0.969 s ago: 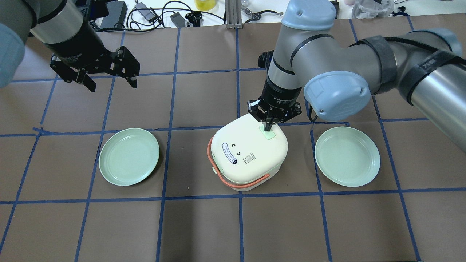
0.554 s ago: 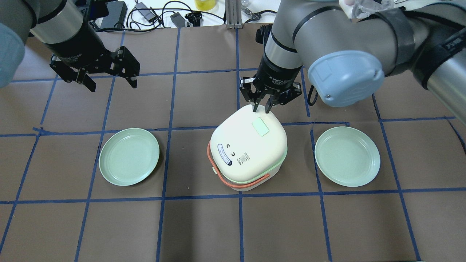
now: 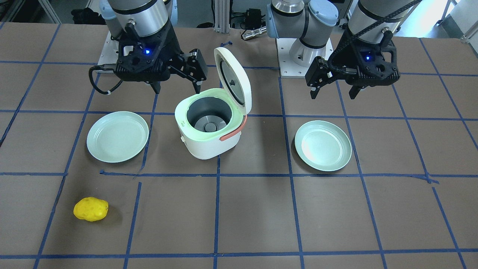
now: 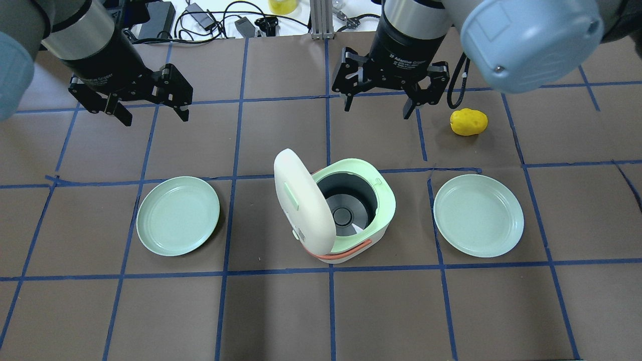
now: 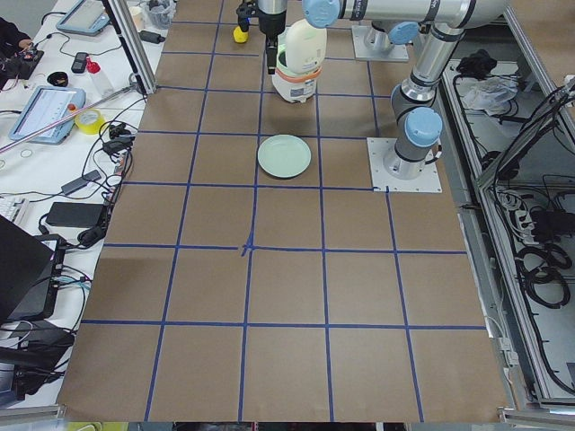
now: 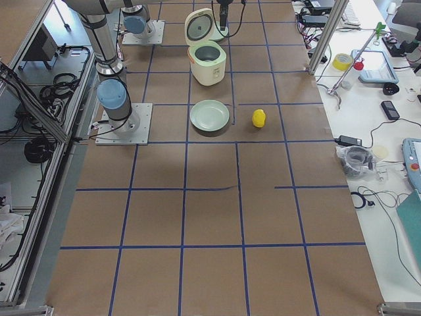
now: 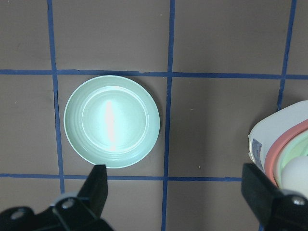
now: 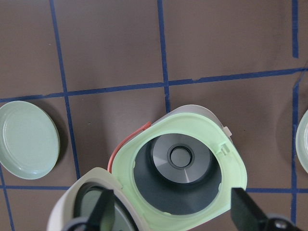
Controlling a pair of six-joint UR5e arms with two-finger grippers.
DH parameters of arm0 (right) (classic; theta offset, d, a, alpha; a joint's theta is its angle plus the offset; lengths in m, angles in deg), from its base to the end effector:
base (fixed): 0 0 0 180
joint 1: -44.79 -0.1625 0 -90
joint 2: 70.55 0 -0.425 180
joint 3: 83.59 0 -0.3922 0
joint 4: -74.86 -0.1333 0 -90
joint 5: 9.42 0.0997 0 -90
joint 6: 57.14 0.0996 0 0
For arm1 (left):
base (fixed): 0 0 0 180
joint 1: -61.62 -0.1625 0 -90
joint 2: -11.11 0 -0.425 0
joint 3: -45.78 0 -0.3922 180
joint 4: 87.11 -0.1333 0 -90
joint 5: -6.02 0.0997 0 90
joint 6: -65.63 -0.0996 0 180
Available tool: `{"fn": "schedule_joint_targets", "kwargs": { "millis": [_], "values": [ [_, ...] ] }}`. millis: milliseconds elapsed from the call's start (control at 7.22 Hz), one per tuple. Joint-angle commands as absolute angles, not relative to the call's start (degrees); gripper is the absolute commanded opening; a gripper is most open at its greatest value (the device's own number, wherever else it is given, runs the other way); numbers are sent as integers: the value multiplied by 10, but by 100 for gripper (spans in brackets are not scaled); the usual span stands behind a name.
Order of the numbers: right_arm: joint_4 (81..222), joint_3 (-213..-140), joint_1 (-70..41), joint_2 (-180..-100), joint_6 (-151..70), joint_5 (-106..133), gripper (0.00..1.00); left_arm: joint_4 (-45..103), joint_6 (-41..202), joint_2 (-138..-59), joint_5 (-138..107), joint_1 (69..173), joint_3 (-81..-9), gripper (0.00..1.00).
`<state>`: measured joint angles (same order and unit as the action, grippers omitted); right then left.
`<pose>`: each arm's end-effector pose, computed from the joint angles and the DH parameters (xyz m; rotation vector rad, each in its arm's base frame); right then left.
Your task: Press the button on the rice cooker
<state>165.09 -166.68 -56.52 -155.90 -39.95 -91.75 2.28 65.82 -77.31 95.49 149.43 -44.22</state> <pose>0.2477 -0.4912 0.5073 0.1496 2.9974 -0.0137 -0.1156 -0.4885 0.5024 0.0648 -3.1318 0.0601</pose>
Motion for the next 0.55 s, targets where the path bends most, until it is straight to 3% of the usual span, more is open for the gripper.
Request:
{"fn": "schedule_joint_targets", "kwargs": {
  "millis": [0,415],
  "values": [
    [1623,-1664,-501,-1559,-472,-946,100,23,658,-773,955,1494,-442,100],
    [1617,-1666,-429,-1562,-541,-994,100,23,659,-773,955,1494,-443,100]
  ]
}}
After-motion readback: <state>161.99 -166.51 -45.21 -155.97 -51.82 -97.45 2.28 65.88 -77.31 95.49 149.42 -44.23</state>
